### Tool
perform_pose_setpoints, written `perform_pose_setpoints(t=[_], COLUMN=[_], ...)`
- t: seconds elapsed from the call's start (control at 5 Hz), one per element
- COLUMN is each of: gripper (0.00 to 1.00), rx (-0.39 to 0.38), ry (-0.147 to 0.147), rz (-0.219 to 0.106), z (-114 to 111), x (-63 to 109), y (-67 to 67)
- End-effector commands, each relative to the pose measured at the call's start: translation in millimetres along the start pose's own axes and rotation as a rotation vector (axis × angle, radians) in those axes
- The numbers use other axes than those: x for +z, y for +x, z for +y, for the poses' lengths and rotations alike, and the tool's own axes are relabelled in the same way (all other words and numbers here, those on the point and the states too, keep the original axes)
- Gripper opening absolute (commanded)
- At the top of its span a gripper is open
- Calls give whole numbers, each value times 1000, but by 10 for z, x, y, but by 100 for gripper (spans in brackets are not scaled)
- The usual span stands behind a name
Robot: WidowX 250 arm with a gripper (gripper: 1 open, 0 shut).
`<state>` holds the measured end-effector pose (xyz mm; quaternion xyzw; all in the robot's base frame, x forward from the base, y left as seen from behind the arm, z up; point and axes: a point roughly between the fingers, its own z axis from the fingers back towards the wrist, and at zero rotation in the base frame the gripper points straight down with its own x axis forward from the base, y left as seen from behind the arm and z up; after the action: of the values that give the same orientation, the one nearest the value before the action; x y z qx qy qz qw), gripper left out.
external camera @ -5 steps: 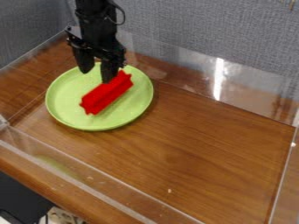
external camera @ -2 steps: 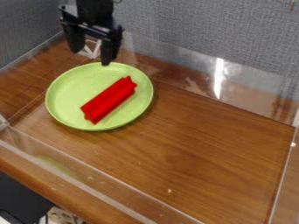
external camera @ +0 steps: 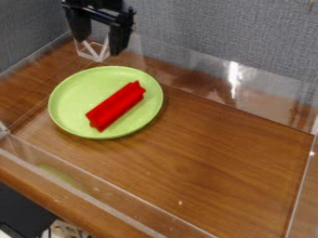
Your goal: Put the red object on the green plate
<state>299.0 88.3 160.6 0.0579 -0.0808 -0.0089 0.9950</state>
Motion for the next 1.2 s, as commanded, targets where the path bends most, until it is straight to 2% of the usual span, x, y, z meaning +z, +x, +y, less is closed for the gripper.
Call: perform_pose_setpoints(t=[0.0,0.2,0.4,0.8,1.0], gripper=[100,100,100,100,100], rx=[-27,-17,5,-2,-69], ry=[-3,-7,-2,11,-3], rz=[-31,-15,-14,-15,-24], z=[-48,-62,-29,29,132], x=[137,-60,-206,20,84], y=[-54,-90,-101,2,148])
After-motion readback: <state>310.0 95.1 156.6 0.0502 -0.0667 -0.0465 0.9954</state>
